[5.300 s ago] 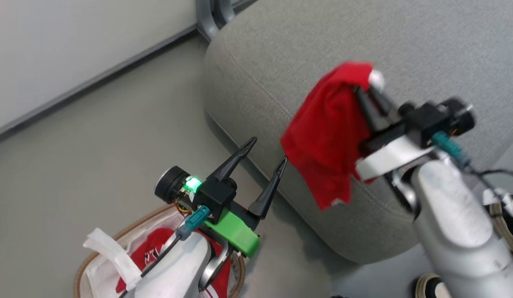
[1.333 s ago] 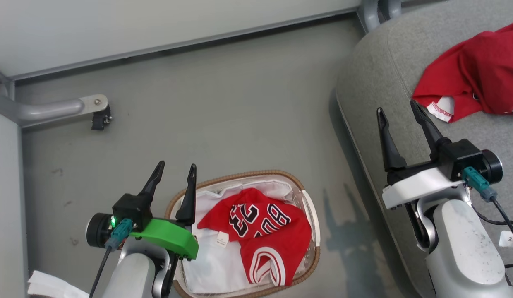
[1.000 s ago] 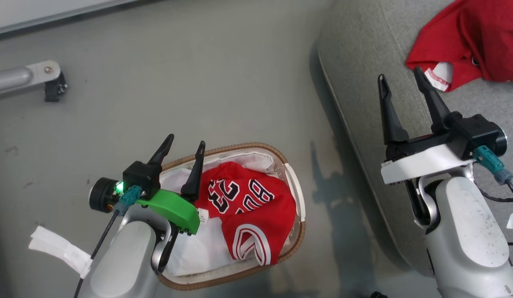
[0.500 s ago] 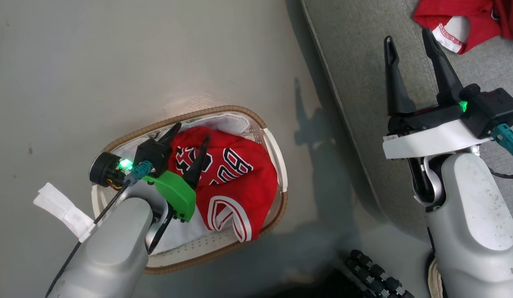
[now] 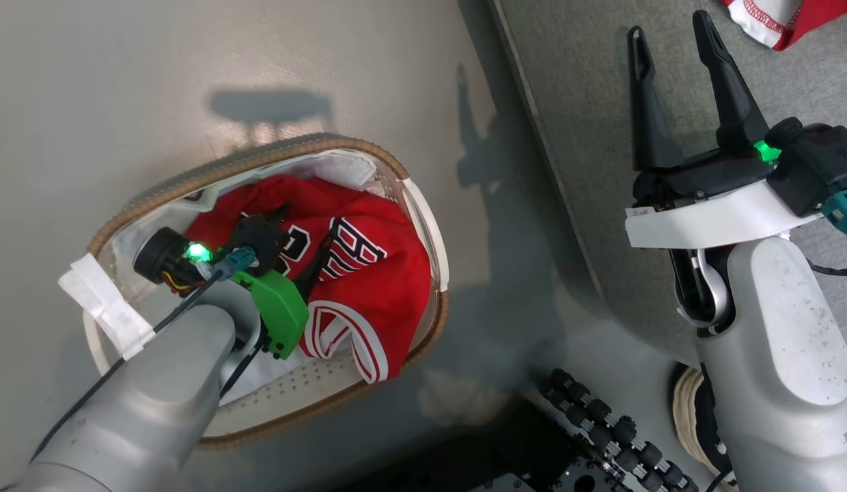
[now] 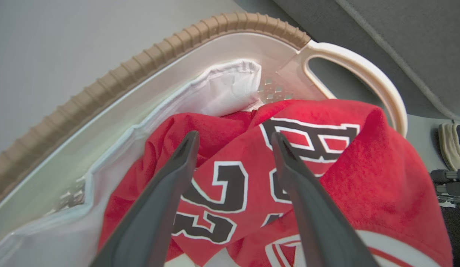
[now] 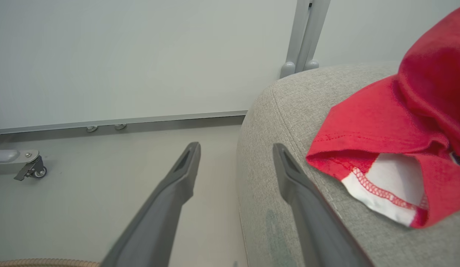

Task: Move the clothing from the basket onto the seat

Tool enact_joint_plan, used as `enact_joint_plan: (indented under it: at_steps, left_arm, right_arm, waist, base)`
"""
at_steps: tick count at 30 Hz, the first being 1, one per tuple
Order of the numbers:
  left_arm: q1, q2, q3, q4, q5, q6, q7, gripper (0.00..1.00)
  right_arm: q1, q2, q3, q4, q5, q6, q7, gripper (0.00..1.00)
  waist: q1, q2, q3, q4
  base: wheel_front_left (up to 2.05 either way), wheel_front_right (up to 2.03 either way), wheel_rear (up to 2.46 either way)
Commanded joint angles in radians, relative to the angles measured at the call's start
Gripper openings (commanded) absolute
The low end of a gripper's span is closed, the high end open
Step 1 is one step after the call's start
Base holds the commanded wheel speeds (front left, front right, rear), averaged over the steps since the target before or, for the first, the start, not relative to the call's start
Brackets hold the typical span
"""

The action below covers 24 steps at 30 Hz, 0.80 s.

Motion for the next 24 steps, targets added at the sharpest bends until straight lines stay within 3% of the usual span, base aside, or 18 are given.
enact_joint_plan:
  at_steps: [1,10,17,18,19,20,24]
  left_arm:
    - [-0.028,0.017,-0.023,0.006,-0.013,-0.003,-0.001,1.0]
    - [-0.124,0.058,-0.216,0.023,-0.175,-0.003,0.044,1.0]
    - [-0.132,0.086,-0.249,-0.016,-0.231,-0.003,0.132,1.0]
    - [-0.128,0.09,-0.25,-0.02,-0.233,-0.003,0.14,0.96]
    - [-0.117,0.09,-0.25,-0.031,-0.223,-0.003,0.151,0.4]
    - [-0.112,0.09,-0.251,-0.036,-0.219,-0.003,0.154,0.0]
    - [-0.088,0.082,-0.251,-0.056,-0.216,-0.003,0.17,0.0]
  right_arm:
    - [-0.012,0.0,0.003,-0.005,0.007,-0.001,-0.002,1.0]
    - [-0.013,0.0,0.019,-0.017,0.015,-0.001,-0.002,1.0]
    - [-0.015,-0.001,0.021,-0.014,0.016,-0.001,-0.002,1.0]
    - [-0.016,-0.001,0.022,-0.013,0.017,-0.001,-0.002,1.0]
    - [-0.018,-0.001,0.023,-0.011,0.019,-0.001,-0.002,1.0]
    - [-0.019,-0.001,0.023,-0.01,0.019,-0.001,-0.002,1.0]
    - [-0.026,-0.001,0.022,-0.002,0.015,-0.001,-0.002,1.0]
  waist:
    - [-0.0002,-0.0001,0.03,-0.021]
    - [-0.0002,-0.0001,0.061,-0.032]
    - [-0.0002,-0.0001,0.065,-0.027]
    - [-0.0002,-0.0001,0.063,-0.026]
    - [-0.0002,-0.0001,0.061,-0.025]
    - [-0.0002,-0.0001,0.058,-0.024]
    - [-0.0002,-0.0001,0.036,-0.019]
  base:
    - [0.0,0.0,0.0]
    - [0.0,0.0,0.0]
    - [0.0,0.0,0.0]
    - [0.0,0.0,0.0]
    - [0.0,0.0,0.0]
    - [0.0,0.0,0.0]
    - [0.0,0.0,0.0]
